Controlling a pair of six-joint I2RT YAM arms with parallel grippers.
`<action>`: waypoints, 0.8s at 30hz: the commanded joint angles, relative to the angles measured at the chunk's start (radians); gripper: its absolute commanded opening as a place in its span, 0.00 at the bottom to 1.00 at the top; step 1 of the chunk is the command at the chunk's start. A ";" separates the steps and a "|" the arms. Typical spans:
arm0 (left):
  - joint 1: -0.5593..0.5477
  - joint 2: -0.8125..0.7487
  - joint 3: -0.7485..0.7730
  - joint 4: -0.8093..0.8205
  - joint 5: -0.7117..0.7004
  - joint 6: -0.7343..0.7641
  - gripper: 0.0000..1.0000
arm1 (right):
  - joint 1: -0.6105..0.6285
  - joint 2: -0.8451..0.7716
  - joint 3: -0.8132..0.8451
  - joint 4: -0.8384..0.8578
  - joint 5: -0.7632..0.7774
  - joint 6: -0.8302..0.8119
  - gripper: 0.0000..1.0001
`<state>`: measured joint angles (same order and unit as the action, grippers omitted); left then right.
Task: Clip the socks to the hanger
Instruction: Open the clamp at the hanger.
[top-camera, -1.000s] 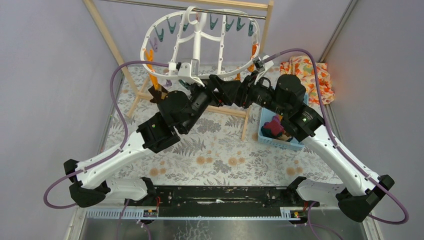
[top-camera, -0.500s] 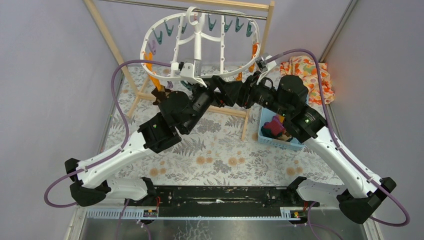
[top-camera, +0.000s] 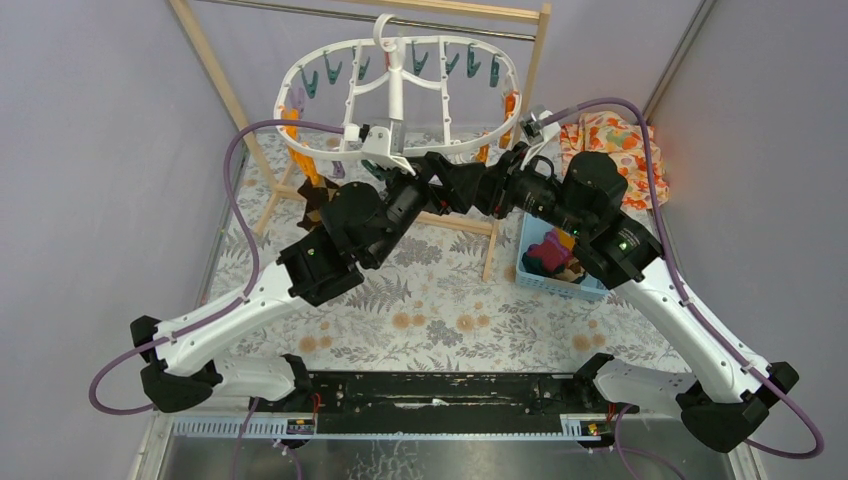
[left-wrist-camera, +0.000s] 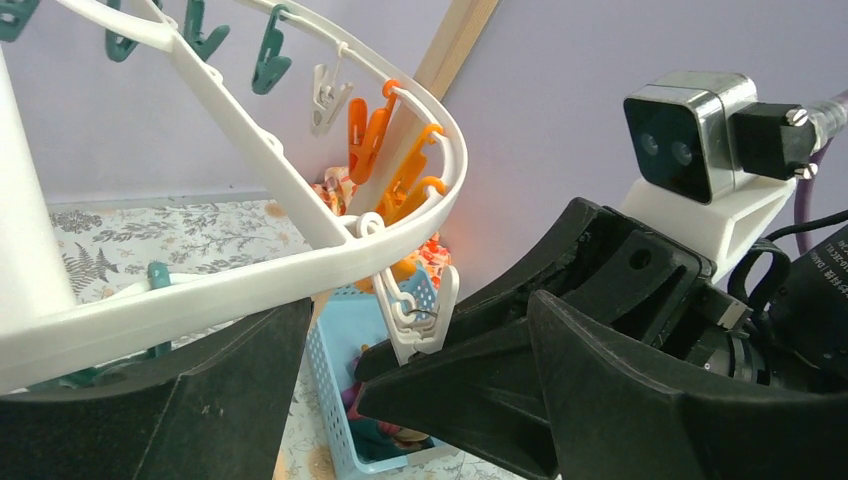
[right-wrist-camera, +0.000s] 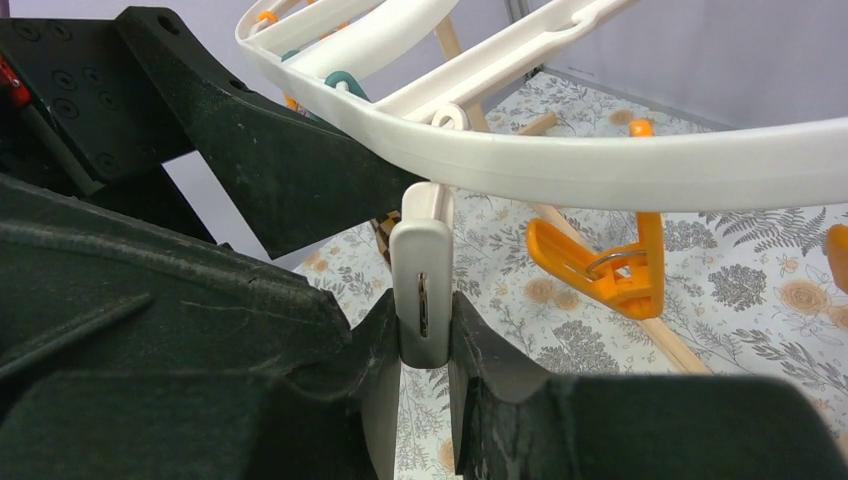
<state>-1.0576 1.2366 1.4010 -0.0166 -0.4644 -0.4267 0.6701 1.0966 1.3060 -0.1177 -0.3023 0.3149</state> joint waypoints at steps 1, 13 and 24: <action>0.002 0.034 0.028 -0.001 0.008 0.046 0.87 | 0.006 -0.027 0.042 0.030 -0.037 0.011 0.00; 0.002 0.098 0.094 -0.014 0.005 0.065 0.82 | 0.007 -0.033 0.044 0.027 -0.049 0.010 0.00; 0.001 0.072 0.058 -0.008 0.015 0.043 0.61 | 0.007 -0.031 0.044 0.019 -0.035 0.003 0.00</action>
<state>-1.0576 1.3182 1.4769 -0.0166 -0.4736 -0.4076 0.6655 1.0851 1.3060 -0.1455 -0.3000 0.3149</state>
